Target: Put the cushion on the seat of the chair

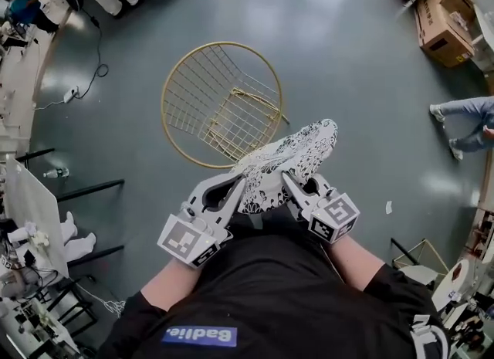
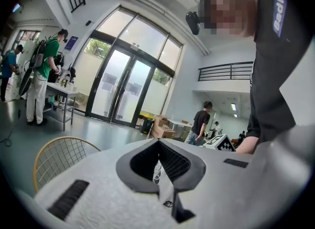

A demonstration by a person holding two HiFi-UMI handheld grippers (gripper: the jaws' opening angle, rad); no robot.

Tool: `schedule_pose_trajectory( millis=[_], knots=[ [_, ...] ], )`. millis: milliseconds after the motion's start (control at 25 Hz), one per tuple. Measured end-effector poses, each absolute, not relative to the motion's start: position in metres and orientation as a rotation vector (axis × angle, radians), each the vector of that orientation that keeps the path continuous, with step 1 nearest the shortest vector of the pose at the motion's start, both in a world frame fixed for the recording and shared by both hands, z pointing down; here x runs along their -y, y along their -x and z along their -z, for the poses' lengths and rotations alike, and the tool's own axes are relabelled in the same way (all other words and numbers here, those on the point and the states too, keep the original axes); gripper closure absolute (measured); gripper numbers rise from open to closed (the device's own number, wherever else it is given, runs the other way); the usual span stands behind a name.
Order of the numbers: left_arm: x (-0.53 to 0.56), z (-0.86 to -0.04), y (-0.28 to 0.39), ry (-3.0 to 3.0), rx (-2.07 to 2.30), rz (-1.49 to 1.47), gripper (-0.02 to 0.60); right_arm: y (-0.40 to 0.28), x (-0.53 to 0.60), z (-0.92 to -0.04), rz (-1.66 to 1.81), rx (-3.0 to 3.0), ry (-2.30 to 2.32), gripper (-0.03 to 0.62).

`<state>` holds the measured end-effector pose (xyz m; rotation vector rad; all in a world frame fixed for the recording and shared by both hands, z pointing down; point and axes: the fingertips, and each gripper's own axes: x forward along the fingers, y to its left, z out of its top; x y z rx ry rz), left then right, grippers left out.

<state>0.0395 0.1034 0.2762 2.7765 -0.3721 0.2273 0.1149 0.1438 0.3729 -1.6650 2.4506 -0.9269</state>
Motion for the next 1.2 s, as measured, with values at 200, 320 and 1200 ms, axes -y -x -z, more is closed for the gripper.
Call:
schedule_pose_trajectory(
  millis=[200, 320, 1200],
  knots=[
    [-0.099, -0.285, -0.057, -2.744, 0.455, -0.234, 0.566, -0.135, -0.138, -0.407, 0.992, -2.493, 1.616, 0.553],
    [-0.099, -0.293, -0.069, -2.733, 0.467, -0.245, 0.565, -0.15, -0.137, -0.438, 1.028, -2.525, 1.618, 0.553],
    [-0.047, -0.385, -0.049, -2.598, 0.526, -0.293, 0.565, -0.13, -0.039, -0.589, 1.184, -2.704, 1.577, 0.553]
  ],
)
